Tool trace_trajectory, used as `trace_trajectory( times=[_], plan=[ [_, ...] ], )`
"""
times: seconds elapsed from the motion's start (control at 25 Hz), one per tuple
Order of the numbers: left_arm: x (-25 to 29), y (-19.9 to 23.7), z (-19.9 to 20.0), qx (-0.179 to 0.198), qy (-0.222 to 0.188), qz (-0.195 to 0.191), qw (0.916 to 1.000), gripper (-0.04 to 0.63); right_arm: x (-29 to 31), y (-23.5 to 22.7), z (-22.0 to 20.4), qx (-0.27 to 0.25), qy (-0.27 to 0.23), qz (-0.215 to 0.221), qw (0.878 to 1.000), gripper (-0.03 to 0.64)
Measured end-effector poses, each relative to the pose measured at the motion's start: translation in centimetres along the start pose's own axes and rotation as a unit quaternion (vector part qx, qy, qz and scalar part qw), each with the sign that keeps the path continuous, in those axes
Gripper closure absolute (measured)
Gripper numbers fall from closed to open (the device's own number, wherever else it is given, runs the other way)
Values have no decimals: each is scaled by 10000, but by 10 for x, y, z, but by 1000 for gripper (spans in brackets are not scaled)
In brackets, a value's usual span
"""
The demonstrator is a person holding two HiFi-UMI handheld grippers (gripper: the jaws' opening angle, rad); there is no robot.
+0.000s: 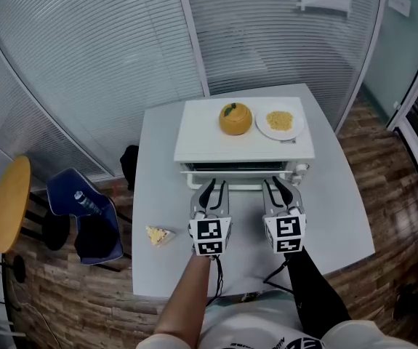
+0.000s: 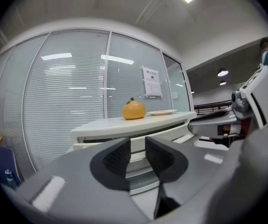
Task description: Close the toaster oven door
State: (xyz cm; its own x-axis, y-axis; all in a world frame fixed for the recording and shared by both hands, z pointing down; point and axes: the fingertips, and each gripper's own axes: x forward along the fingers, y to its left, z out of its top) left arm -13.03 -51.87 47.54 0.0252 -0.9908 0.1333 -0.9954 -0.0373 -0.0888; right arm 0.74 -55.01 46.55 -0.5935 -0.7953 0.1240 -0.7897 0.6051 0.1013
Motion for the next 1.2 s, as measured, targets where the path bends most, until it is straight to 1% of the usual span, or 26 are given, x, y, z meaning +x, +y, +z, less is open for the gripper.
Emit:
trace_trajectory(
  times=[0.16,0.28,0.48,0.6,0.68,0.88,1.12,1.2],
  plan=[
    [17,7,11,-14,15,37,10000,437,14,-11,10,-134,-15,-62,9999,526],
    [25,8,16,-14,19,33,10000,436,17,-16,9,-119,-2,-39,9999,526],
    [28,7,10,-133,50,54,9999,436,16,-16,6,-118,11,27,9999,526],
    [28,7,6,-118,97,83,9998,436,14,-19,6,-126,30,0,9999,526],
    [26,6,6,-115,106,63,9999,436,11,-20,7,-124,22,-17,9999,526],
    [17,1,16,-203,-18,-66,9998,436,1,-17,13,-183,-31,-48,9998,526],
    [-6,-1,29,-107,-184,-190,9996,436,-20,-4,22,-211,-56,-130,9997,526],
    [-16,-1,33,-32,-184,-245,9995,436,-28,3,26,-226,-71,-154,9996,526]
  ],
)
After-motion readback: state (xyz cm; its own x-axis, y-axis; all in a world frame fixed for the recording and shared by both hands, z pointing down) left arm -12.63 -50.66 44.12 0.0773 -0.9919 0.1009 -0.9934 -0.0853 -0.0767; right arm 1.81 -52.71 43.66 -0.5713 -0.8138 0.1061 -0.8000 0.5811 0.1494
